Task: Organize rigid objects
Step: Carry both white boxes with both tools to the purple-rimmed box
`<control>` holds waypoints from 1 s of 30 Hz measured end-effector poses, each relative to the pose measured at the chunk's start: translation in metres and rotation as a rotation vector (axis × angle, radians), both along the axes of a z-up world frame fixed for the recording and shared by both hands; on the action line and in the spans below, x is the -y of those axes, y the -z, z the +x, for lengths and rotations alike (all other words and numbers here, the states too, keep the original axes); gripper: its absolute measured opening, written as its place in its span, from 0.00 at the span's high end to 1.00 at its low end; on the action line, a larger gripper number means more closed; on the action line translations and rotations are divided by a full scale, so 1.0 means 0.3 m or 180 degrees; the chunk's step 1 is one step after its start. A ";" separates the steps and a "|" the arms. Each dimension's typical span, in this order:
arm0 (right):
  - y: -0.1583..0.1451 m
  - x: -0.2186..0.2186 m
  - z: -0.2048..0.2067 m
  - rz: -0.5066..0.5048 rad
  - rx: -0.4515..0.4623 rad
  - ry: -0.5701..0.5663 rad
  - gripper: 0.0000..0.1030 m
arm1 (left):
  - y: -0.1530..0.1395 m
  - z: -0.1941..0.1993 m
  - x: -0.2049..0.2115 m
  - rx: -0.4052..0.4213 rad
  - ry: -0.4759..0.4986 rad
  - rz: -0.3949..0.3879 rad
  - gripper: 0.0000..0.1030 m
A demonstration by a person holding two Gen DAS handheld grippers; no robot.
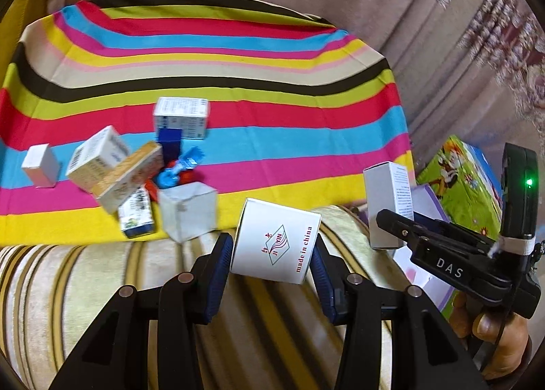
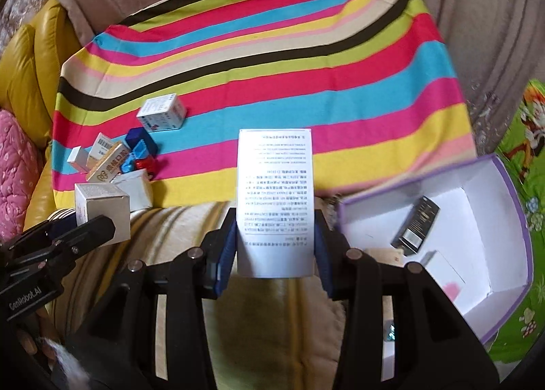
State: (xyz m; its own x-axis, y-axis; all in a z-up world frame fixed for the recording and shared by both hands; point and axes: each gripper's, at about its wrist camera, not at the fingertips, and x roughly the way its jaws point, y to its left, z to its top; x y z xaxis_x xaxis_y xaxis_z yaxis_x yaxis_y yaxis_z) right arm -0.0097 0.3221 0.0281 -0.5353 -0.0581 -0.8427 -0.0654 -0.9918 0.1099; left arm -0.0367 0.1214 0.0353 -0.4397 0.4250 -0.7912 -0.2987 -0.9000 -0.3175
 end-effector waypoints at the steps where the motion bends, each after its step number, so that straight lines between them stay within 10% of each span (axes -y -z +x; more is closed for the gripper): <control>1: 0.000 -0.022 0.013 0.0004 0.0001 0.0042 0.56 | -0.002 -0.001 -0.015 0.0002 0.0032 -0.0005 0.55; 30: 0.092 -0.484 0.228 0.0156 0.0197 0.1039 0.56 | 0.023 0.030 -0.559 0.0137 0.1210 -0.0208 0.55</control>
